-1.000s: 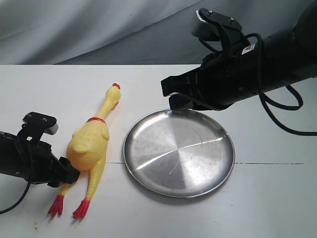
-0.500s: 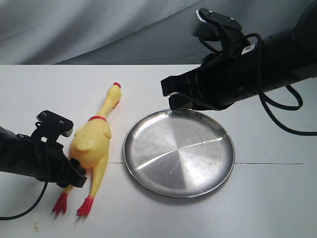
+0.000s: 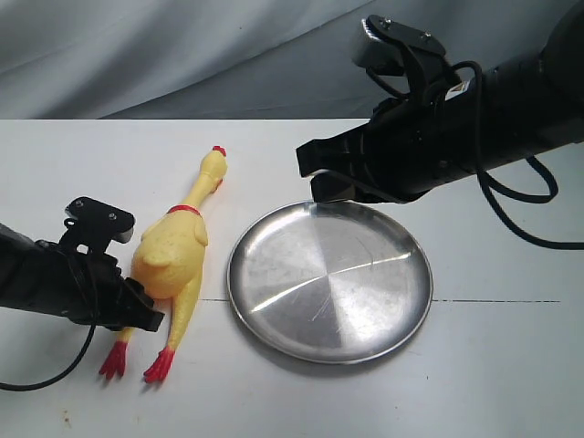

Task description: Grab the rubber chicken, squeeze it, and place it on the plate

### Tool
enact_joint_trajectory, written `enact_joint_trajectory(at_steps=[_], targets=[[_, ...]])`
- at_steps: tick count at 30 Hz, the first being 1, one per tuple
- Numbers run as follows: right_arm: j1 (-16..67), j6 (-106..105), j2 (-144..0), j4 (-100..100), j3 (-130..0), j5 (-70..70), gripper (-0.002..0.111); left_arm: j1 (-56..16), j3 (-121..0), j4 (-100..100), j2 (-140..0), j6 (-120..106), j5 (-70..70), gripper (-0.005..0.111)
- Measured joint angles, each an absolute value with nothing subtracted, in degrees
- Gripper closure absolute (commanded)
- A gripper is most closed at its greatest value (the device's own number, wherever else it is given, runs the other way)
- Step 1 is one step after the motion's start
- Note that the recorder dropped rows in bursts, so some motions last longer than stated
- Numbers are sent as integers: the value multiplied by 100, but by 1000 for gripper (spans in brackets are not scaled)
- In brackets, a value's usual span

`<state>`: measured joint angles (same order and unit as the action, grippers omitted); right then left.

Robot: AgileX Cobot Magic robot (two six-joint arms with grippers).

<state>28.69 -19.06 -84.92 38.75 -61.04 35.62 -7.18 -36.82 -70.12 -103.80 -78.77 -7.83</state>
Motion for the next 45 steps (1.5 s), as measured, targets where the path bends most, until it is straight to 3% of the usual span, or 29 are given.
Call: enact_joint_trajectory(at_steps=[10,45], targets=[[2869,-1906,-8492,3875,-6104,3562,108,-718,-3682,-7024,-10343,-7812,-795,107],[2768,-1778,-8492,3857,-6104,3266,108,-718,-3563,-6948,-8132,-6738,-1685,107]])
